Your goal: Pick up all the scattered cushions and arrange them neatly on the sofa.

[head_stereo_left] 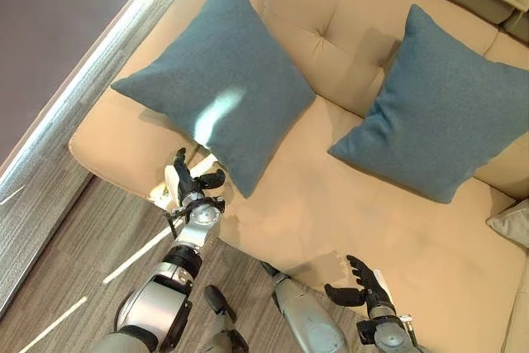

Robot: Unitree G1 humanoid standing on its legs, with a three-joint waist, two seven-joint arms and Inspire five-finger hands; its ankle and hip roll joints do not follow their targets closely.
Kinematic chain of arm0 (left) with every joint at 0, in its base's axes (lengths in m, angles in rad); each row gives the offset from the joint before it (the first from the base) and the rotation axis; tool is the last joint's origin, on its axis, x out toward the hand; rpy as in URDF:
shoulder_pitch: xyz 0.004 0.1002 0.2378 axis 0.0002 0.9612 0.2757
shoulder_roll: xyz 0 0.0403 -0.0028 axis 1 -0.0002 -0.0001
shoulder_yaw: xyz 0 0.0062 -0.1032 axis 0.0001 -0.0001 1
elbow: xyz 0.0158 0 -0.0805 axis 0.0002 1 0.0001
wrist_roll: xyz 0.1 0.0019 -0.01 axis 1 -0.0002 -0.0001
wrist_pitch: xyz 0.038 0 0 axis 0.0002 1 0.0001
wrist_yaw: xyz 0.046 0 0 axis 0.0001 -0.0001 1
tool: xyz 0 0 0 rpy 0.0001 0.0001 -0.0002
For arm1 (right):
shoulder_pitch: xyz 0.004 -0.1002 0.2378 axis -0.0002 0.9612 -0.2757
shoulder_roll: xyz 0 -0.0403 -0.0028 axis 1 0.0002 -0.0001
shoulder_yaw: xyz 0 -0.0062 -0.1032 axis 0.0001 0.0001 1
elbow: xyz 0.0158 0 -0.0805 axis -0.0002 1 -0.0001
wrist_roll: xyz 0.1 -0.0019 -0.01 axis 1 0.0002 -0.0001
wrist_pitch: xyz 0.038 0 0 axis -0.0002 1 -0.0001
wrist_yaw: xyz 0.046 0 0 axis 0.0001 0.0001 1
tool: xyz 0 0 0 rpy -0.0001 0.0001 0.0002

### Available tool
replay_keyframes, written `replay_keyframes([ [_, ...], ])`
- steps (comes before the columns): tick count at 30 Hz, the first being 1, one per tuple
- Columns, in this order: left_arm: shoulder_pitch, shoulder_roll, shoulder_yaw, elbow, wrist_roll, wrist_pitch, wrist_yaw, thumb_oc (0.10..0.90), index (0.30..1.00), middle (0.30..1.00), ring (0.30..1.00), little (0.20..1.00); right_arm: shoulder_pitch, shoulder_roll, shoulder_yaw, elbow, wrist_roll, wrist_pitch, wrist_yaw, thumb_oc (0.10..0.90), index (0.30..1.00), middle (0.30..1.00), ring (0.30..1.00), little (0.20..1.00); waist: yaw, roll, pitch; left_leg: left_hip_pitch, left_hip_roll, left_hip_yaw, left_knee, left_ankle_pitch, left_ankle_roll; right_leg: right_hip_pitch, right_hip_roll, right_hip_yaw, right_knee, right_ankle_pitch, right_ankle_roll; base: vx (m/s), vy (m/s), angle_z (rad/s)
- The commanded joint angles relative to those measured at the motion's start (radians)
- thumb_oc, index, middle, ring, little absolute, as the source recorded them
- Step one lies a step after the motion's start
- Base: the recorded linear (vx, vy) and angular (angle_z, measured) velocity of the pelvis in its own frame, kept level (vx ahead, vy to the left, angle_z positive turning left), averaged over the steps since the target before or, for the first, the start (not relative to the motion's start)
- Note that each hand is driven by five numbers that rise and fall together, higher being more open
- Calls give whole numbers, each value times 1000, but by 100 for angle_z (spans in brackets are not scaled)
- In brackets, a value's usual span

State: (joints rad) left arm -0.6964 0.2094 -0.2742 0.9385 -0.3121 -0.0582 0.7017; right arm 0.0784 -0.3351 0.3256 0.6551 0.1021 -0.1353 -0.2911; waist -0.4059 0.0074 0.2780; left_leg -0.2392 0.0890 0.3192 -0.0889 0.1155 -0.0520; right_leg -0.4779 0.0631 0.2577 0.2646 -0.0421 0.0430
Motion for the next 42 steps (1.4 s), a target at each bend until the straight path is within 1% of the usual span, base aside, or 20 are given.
replay_keyframes([
  [1, -133, 23, -17, 26, 28, -56, -27, 800, 900, 900, 900, 900, 45, -58, -18, -33, 28, -43, -18, 800, 900, 900, 900, 900, -22, -36, -23, 120, 7, 23, 2, -119, -52, 70, 20, -26, -150, 31, 57, 0, 0, 0],
  [7, -184, 15, -42, 32, 6, -59, -64, 800, 900, 900, 900, 900, 41, -61, -19, -5, 36, -35, -10, 800, 900, 900, 900, 900, -36, -38, -27, 121, 10, 30, 2, -121, -54, 61, 26, -23, -142, 29, 57, 4, -2, -1],
  [9, -207, 8, -49, 28, -31, -68, -102, 800, 900, 900, 900, 900, 41, -61, -23, 9, 45, -29, -3, 800, 900, 900, 900, 900, -45, -40, -31, 124, 13, 40, 2, -123, -55, 61, 30, -17, -143, 30, 56, 31, -2, -9],
  [14, -236, -1, -43, 25, -113, -90, -150, 800, 900, 900, 900, 900, 42, -56, -33, 30, 59, -21, 9, 800, 900, 900, 900, 900, -55, -38, -46, 135, 17, 57, 2, -129, -56, 60, 36, -10, -142, 29, 57, 24, -2, -8],
  [15, -236, -8, -37, 24, -149, -96, -158, 533, 500, 500, 500, 500, 42, -56, -34, 34, 64, -17, 13, 800, 900, 900, 900, 900, -57, -38, -49, 137, 17, 60, 2, -130, -56, 60, 37, -10, -142, 28, 57, 0, 0, 0],
  [16, -236, -8, -37, 24, -149, -96, -158, 533, 500, 500, 500, 500, 42, -56, -34, 34, 64, -17, 13, 800, 900, 900, 900, 900, -57, -37, -49, 137, 17, 60, 2, -130, -56, 60, 37, -9, -142, 28, 57, 0, 0, 0],
  [17, -238, -16, -27, 23, -183, -105, -164, 400, 300, 300, 300, 300, 40, -54, -38, 44, 69, -13, 14, 800, 900, 900, 900, 900, -60, -36, -51, 140, 17, 61, 2, -132, -56, 60, 37, -10, -141, 27, 56, 0, 0, 0],
  [19, -252, -24, -13, 12, -224, -118, -171, 400, 300, 300, 300, 300, 34, -60, -47, 38, 75, -11, 16, 800, 900, 900, 900, 900, -64, -32, -56, 147, 17, 67, 2, -136, -56, 61, 38, -8, -142, 27, 55, 56, 41, -1],
  [20, -251, -22, -6, 4, -246, -126, -177, 400, 300, 300, 300, 300, 36, -62, -54, 34, 79, -11, 20, 800, 900, 900, 900, 900, -65, -20, -61, 161, 16, 60, 2, -167, -55, 73, 37, -10, -143, -1, 61, 109, 79, -10],
  [24, -250, -32, 16, -12, -304, -144, -186, 400, 300, 300, 300, 300, 38, -59, -76, 26, 101, -12, 21, 800, 900, 900, 900, 900, -69, -15, -68, 168, 17, 64, 2, -170, -55, 79, 40, -12, -143, -4, 59, 19, 0, -14],
  [25, -251, -31, 17, -12, -304, -145, -185, 400, 300, 300, 300, 300, 37, -60, -75, 26, 100, -13, 22, 800, 900, 900, 900, 900, -71, -25, -67, 158, 18, 75, 3, -143, -56, 68, 42, -10, -142, 23, 53, -75, -79, -1],
  [27, -245, -34, 16, -39, -308, -150, -194, 400, 300, 300, 300, 300, 37, -63, -86, 21, 105, -14, 25, 800, 900, 900, 900, 900, -69, -22, -70, 162, 20, 74, 3, -142, -57, 68, 42, -12, -139, 20, 51, -40, -45, -5],
  [32, -198, -62, -21, -143, -307, -167, -212, 400, 300, 300, 300, 300, 44, -71, -104, 16, 96, -13, 27, 800, 900, 900, 900, 900, -61, -17, -77, 170, 23, 64, 4, -139, -59, 81, 38, -23, -131, 10, 44, 1, -14, 0],
  [36, -113, -92, -67, -272, -311, -171, -258, 400, 300, 300, 300, 300, 49, -66, -120, 27, 78, 5, 32, 800, 900, 900, 900, 900, -45, -10, -84, 184, 21, 52, 3, -135, -60, 108, 36, -35, -126, -3, 35, -1, -18, 12],
  [39, -85, -106, -86, -314, -313, -173, -273, 400, 300, 300, 300, 300, 51, -64, -123, 31, 69, 12, 33, 800, 900, 900, 900, 900, -39, -9, -87, 190, 21, 47, 2, -133, -61, 119, 35, -38, -127, -5, 33, -3, -7, 15],
  [41, -46, -117, -114, -386, -324, -175, -304, 400, 300, 300, 300, 300, 56, -65, -132, 29, 57, 18, 37, 800, 900, 900, 900, 900, -33, -7, -89, 198, 20, 35, 2, -134, -62, 137, 31, -46, -134, -6, 31, -13, -9, 13],
  [42, -46, -117, -114, -386, -324, -175, -304, 400, 300, 300, 300, 300, 56, -65, -132, 29, 57, 18, 37, 800, 900, 900, 900, 900, -33, -7, -89, 198, 20, 35, 2, -134, -62, 137, 31, -46, -134, -6, 31, -15, 5, 12],
])
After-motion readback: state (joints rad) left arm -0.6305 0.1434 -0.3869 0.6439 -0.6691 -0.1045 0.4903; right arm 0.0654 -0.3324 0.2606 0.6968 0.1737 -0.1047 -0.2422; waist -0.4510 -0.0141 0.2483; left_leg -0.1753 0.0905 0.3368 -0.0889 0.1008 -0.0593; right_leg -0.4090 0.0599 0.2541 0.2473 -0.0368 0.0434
